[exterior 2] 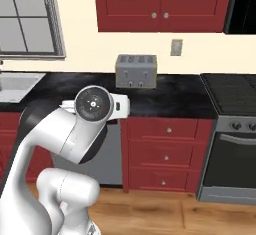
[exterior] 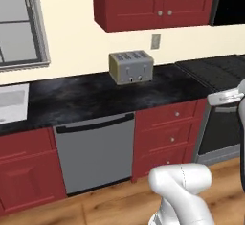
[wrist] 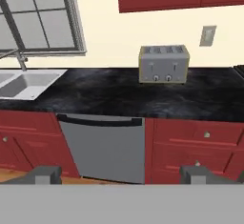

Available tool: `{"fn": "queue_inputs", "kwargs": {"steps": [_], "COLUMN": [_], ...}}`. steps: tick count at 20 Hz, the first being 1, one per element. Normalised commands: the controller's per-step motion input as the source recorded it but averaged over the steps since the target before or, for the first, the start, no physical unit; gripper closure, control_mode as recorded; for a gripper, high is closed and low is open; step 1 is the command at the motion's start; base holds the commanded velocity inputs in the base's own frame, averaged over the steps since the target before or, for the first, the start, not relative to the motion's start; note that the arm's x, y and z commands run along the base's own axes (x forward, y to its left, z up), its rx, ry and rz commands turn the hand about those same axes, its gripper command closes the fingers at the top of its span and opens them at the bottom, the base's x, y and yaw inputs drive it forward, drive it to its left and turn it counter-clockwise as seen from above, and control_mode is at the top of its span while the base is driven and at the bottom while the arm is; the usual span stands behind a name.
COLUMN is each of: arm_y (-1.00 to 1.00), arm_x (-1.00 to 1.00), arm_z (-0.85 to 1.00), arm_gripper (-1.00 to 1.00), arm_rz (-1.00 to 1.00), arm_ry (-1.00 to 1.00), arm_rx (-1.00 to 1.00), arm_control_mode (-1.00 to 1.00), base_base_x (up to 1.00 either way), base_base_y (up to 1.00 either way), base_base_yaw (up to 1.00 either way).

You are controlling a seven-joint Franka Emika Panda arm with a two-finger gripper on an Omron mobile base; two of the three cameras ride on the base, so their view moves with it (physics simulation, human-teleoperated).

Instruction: Close all open cabinet doors.

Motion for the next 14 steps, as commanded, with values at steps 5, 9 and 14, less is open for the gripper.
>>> {"fn": "queue_inputs", "kwargs": {"steps": [5,9,14], "arm_y": [0.0,0.0,0.0], "arm_x": [0.0,0.0,0.0], "arm_z": [0.0,0.0,0.0], "arm_gripper": [-1.0,-1.0,-1.0], "arm_rz": [0.0,0.0,0.0], "arm_ry": [0.0,0.0,0.0], "arm_rx": [0.0,0.0,0.0], "arm_control_mode": [1.0,1.0,1.0], "base_base_x": [0.13,0.18,0.23], "base_base_y": [-0.93,-0.84,-0.84], "base_base_yaw": [-0.17,-0.22,-0.22]}}
